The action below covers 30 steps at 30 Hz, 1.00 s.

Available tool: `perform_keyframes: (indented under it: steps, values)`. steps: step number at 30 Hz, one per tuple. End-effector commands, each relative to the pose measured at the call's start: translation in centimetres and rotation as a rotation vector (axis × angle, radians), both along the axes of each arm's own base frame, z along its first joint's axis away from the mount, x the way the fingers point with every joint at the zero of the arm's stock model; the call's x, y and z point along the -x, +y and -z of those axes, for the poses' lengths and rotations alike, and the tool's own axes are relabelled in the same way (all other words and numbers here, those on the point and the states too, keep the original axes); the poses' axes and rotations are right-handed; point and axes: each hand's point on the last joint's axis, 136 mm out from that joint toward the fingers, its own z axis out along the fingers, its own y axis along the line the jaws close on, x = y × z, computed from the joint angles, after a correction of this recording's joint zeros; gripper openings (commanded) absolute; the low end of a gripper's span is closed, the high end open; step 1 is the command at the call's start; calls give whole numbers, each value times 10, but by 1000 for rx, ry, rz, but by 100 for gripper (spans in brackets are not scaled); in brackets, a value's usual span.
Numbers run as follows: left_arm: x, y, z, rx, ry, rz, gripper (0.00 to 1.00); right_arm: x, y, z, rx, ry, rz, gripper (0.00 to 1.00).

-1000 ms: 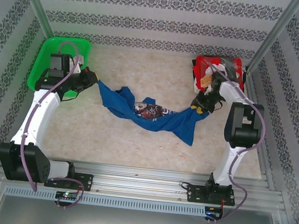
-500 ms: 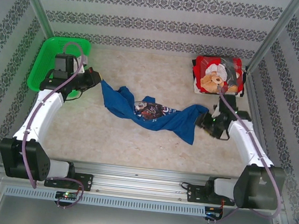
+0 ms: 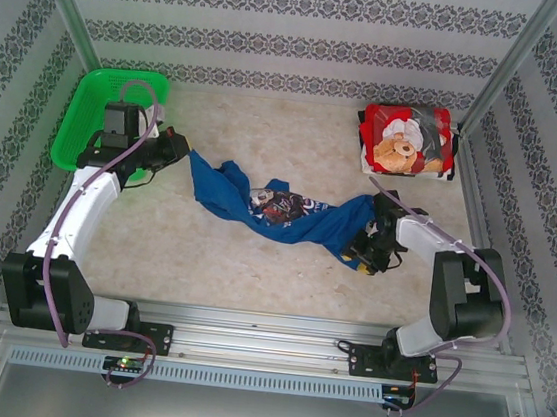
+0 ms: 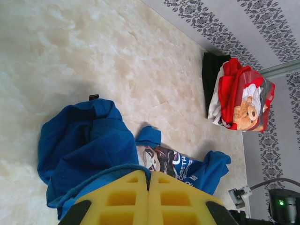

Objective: Fold and stack the t-shirts

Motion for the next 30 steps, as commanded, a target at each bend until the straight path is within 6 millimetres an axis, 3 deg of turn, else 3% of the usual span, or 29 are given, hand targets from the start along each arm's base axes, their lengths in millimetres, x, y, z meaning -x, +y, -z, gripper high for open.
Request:
perform_keyframes:
  steps: [1, 10, 15, 18, 22, 30]
  values:
    - [0, -6, -4, -8, -40, 32, 0, -7, 1, 0, 23, -14, 10, 44]
    - [1, -5, -1, -11, -36, 31, 0, -8, -3, 8, 65, 8, 5, 37]
    - [2, -4, 0, -16, -34, 28, 0, -7, -10, 9, 107, 28, 14, 15]
    - [1, -3, -4, -20, -41, 27, 0, -16, -9, -2, 93, -22, 38, 0]
    - [-2, 0, -26, -12, -69, 20, 0, -39, -5, -46, 19, -152, 73, 0]
    - [-14, 15, -109, 29, -201, -15, 0, -83, -15, -187, -178, -477, 129, 0]
